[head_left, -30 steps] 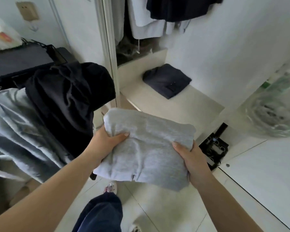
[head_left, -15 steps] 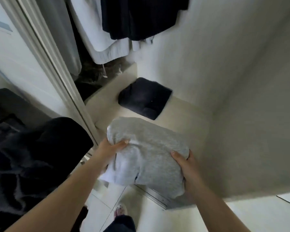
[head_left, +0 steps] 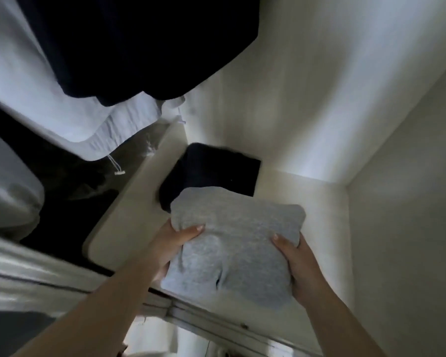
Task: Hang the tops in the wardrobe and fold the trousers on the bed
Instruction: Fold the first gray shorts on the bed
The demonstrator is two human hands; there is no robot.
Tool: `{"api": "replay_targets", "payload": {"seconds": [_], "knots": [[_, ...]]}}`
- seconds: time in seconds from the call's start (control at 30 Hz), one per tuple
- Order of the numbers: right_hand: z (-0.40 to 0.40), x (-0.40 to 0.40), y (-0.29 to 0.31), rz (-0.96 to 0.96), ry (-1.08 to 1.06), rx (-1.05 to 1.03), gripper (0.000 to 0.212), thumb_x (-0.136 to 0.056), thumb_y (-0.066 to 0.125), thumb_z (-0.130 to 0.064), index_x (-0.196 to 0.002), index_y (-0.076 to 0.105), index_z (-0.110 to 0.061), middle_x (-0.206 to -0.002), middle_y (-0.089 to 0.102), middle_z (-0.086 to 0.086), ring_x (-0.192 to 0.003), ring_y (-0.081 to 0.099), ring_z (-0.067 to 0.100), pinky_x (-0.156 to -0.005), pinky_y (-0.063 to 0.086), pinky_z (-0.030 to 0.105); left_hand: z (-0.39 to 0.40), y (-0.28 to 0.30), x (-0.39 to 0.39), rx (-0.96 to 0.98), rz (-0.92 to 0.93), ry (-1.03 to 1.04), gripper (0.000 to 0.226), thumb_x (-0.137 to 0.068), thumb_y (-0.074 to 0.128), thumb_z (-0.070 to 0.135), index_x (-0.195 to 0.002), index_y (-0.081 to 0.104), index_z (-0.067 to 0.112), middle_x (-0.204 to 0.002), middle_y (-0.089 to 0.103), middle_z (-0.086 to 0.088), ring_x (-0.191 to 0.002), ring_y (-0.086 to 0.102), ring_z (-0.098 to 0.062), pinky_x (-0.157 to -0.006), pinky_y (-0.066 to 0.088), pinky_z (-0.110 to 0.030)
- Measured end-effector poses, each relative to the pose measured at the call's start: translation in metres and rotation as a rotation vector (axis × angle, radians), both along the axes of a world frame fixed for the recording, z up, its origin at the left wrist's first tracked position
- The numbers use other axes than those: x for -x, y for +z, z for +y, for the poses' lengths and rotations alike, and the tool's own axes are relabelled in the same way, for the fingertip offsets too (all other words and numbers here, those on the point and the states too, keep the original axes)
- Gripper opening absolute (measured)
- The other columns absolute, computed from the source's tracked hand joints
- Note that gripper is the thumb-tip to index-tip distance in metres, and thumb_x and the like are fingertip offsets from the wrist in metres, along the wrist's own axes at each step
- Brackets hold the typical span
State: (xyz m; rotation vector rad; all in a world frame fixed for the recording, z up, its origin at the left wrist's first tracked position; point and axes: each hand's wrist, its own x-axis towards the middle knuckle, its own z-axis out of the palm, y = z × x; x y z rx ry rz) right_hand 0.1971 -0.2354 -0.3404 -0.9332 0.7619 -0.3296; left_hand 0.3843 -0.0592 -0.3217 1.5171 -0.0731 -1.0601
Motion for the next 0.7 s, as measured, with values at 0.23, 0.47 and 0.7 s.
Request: {"api": "replay_targets", "payload": {"seconds": [0.23,0.47,0.7], "knots": [[-0.070,-0.108,-0.018,-0.097,0.016,0.126,0.051,-0.079,0.067,-0.021,-0.128,0.052,-0.025,-0.117,0.067,0.004,-0.100,0.068,0.026,-0.077,0.058,0.044,-0.071,-0.007,-0.113,-0.043,-0.173,-0.069,0.060,-0.075,0.077,0.023,-0.129,0.051,0.023,-0.109,0.072,-0.003,-0.098,0.069,-0.020,-0.078,0.057,-0.034],[-0.120,-0.187,-0.056,-0.198,-0.049,0.059,0.062,-0.072,0.075,-0.027,-0.129,0.050,-0.031,-0.116,0.068,-0.003,-0.102,0.067,0.019,-0.076,0.058,0.034,-0.129,-0.018,-0.201,-0.010,-0.297,-0.207,0.049,-0.082,0.070,0.013,-0.128,0.053,0.022,-0.116,0.069,-0.004,-0.105,0.067,-0.019,-0.083,0.057,-0.033],[-0.113,-0.205,-0.156,0.031,0.029,-0.055,0.054,-0.087,0.064,-0.017,-0.134,0.043,-0.035,-0.127,0.059,-0.007,-0.110,0.061,0.016,-0.087,0.054,0.039,-0.134,-0.103,-0.243,-0.416,-0.364,-0.131,0.063,-0.077,0.078,0.022,-0.132,0.050,0.011,-0.122,0.062,-0.011,-0.107,0.061,-0.028,-0.093,0.049,-0.043]]}}
